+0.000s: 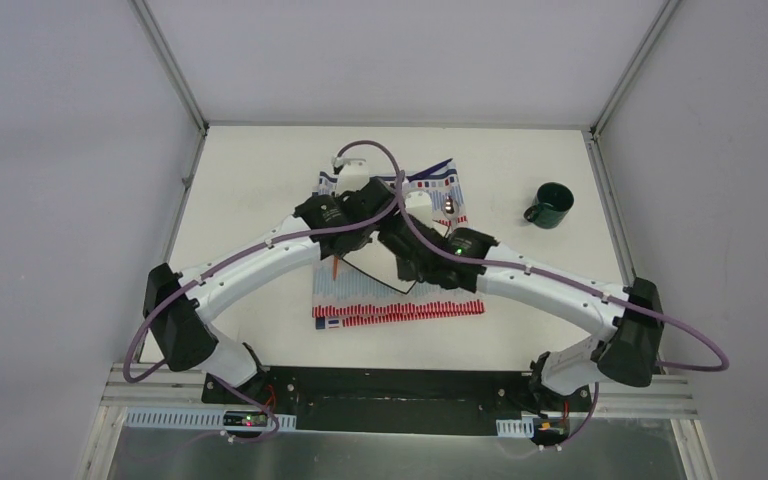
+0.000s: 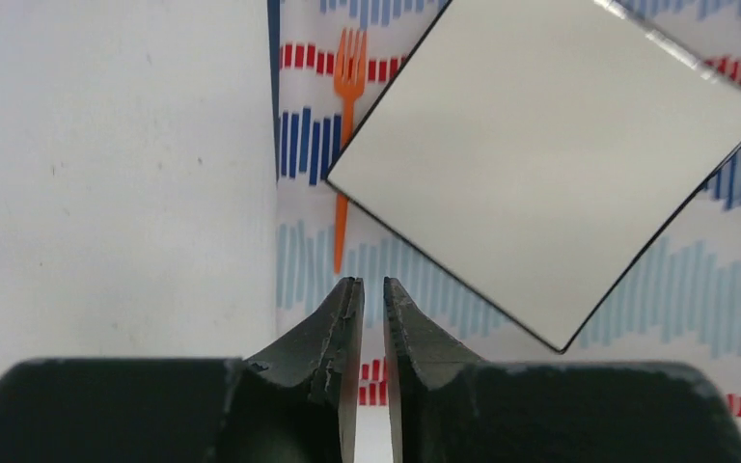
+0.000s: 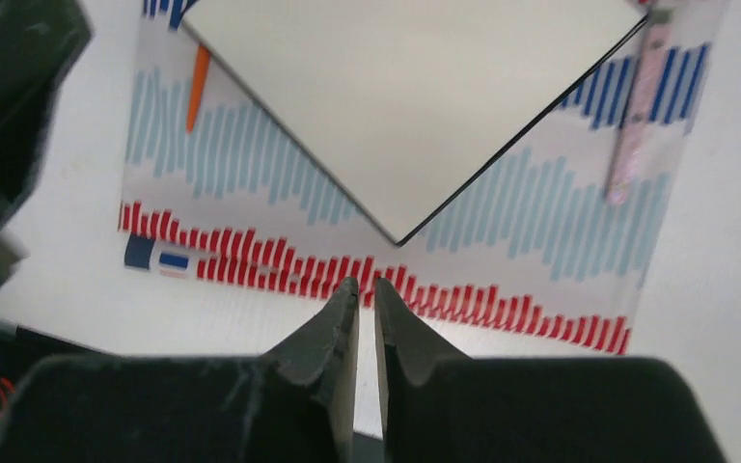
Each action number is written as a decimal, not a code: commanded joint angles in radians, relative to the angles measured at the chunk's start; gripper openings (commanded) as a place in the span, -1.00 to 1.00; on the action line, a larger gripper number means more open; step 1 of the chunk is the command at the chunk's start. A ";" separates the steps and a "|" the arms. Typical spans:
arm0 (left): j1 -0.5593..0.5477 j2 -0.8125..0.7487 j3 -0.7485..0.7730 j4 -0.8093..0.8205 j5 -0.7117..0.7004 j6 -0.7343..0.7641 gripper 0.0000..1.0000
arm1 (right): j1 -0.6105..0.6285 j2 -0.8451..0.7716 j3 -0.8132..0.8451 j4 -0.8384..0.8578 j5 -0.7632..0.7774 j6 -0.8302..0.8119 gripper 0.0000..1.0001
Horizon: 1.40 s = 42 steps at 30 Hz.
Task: Set the dinner table for one person
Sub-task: Adjust the plate on the napkin.
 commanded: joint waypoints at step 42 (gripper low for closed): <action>0.349 0.452 -0.007 0.457 0.219 0.234 -1.00 | -0.511 0.295 -0.053 0.276 -0.232 -0.245 -1.00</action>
